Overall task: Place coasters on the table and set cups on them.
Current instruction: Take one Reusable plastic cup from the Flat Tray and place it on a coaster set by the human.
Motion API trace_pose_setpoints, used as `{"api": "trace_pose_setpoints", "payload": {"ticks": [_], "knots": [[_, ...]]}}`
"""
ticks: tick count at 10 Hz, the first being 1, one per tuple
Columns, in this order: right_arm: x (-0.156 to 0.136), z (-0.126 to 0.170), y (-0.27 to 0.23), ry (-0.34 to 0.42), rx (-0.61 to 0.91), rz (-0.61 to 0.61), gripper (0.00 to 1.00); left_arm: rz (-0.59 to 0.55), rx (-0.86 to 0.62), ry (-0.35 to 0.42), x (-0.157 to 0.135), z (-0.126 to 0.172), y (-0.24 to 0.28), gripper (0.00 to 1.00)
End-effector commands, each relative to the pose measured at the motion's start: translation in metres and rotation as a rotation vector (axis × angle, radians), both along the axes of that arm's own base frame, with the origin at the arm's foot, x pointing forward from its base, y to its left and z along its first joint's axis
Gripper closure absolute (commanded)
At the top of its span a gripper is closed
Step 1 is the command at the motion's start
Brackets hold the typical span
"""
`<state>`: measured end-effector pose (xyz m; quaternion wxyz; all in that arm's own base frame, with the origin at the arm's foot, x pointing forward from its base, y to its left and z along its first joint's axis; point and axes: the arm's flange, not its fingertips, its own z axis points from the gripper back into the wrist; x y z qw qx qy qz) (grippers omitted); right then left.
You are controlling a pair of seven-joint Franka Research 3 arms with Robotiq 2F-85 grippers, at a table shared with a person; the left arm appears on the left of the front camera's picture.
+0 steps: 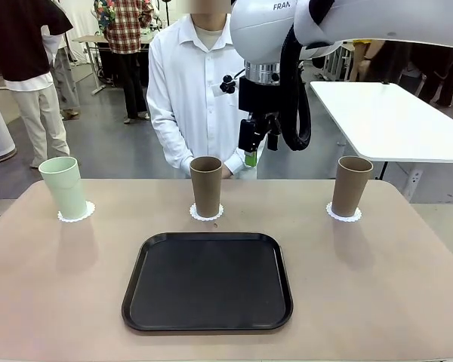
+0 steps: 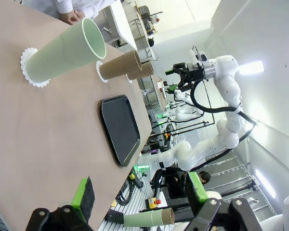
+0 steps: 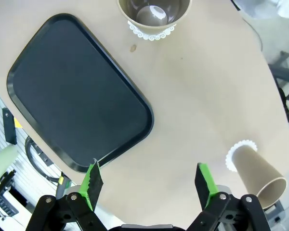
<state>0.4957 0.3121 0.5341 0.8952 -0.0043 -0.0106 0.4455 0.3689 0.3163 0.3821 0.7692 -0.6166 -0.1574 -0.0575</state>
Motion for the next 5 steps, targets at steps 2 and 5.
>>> {"api": "trace_pose_setpoints", "payload": {"ticks": [2,5], "knots": [[-0.0037,-0.0026,-0.0021,-0.015,0.001,0.001,0.0,0.004,0.002,0.002,-0.0018,0.0032,-0.0001,0.0],[-0.0037,-0.0026,-0.0021,-0.015,0.001,0.001,0.0,0.004,0.002,0.002,-0.0018,0.0032,-0.0001,0.0]]}}
